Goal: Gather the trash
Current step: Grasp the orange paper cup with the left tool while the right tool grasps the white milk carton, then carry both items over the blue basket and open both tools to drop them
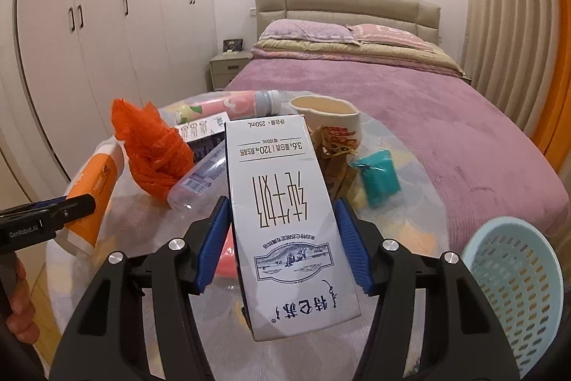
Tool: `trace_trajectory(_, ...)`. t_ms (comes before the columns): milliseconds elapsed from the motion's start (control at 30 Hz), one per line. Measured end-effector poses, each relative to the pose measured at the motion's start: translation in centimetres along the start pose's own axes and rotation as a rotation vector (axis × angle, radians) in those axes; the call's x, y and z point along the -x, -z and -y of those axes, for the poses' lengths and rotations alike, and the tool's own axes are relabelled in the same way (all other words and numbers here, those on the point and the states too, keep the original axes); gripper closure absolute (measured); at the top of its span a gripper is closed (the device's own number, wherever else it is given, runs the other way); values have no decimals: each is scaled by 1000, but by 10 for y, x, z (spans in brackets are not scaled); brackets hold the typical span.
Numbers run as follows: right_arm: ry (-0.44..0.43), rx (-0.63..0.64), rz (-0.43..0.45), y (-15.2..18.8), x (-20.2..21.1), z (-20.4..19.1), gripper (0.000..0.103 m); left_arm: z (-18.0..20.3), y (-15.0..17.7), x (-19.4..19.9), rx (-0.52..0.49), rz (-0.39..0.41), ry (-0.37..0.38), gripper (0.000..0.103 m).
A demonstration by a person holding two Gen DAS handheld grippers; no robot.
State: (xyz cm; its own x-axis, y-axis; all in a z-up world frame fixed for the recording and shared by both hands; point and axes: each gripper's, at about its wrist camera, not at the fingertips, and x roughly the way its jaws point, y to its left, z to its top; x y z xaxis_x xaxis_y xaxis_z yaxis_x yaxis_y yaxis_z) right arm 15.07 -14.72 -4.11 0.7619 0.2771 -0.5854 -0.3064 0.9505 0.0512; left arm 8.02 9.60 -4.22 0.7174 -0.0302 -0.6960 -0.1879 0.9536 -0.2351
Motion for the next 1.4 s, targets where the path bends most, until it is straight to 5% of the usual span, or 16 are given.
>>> trace_trajectory(233, 72, -124, 42, 4, 50, 43, 47, 56, -2, 33, -116, 96, 117, 39)
trace_trajectory(467, 241, -324, 18, 23, 86, 127, 47, 130, 5, 29, -253, 95, 253, 39)
trace_trajectory(833, 371, -591, -86, 83, 100, 234, 47, 260, 33, -12, -446, -40, 503, 39)
trace_trajectory(1067, 383, -653, -115, 106, 92, 261, 47, 320, 54, -47, -523, -128, 553, 39)
trace_trajectory(1400, 400, -686, -163, 124, 79, 275, 46, 357, 77, -90, -571, -239, 549, 38)
